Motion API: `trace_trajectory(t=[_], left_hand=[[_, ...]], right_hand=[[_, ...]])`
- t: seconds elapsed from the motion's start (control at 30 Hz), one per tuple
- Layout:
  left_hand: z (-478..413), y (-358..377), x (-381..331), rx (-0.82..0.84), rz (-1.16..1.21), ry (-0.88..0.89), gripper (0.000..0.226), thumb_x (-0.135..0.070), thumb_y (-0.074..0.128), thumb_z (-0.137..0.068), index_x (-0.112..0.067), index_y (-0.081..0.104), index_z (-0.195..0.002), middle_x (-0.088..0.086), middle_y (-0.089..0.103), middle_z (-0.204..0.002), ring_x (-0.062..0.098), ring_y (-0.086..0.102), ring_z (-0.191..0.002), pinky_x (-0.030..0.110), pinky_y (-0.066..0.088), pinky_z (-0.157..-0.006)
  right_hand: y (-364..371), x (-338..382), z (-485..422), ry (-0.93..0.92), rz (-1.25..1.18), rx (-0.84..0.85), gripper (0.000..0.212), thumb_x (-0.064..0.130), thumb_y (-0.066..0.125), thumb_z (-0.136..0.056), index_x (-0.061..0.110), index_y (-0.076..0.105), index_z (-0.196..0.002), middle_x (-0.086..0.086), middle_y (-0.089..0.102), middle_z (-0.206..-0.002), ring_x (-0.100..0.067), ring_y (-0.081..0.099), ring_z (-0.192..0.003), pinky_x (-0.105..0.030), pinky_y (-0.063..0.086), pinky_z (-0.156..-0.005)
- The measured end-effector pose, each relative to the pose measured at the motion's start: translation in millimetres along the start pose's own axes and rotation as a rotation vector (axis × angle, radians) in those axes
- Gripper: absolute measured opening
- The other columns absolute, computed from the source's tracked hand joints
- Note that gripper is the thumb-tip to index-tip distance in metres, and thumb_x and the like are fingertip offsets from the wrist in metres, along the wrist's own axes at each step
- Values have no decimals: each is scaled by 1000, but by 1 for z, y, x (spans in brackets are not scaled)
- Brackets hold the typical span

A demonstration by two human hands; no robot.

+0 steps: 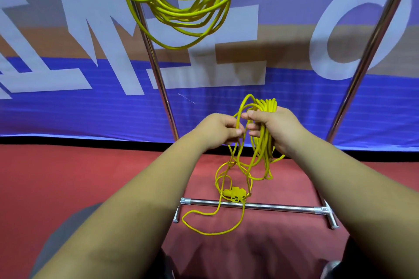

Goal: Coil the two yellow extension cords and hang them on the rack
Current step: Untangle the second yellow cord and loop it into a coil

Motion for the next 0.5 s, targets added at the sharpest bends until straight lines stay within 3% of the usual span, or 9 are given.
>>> trace_trajectory(t=[0.13,0.3,0.43,0.5], left_hand=[[0,-17,-22,-150,281,44,12,-10,62,-103,-4,72,-107,11,78,-100,16,74,-82,32,64,-83],[6,-31,-43,-233,868,23,12,-8,56,-105,0,65,-108,14,77,-103,25,77,-91,30,64,-81],[5,-37,-49,-261,1188,20,13,-3,51,-107,4,62,-109,16,78,-98,28,78,-86,30,64,-75],[5,-36,-49,-268,1259,14,13,-5,53,-107,4,61,-108,17,78,-96,27,79,-85,30,64,-73]], right_hand=[[-7,-9,-2,43,120,-13,18,13,84,-89,8,71,-99,-9,66,-74,-15,66,-55,-29,58,-53],[-8,-27,-2,146,223,79,15,10,72,-97,6,73,-111,-6,81,-104,-19,73,-71,-29,59,-58],[-6,-36,2,131,310,123,7,14,78,-94,13,73,-98,-9,76,-91,-19,73,-78,-36,59,-68],[-3,-35,2,107,296,101,8,13,78,-94,7,74,-98,-16,78,-93,-20,73,-80,-38,59,-72]])
Point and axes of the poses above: each hand's wrist, its own z-axis away from the middle knuckle, its own y-axis out of the palm, x = y × z, the point moved 2 cm from there along -z, towards the middle knuckle
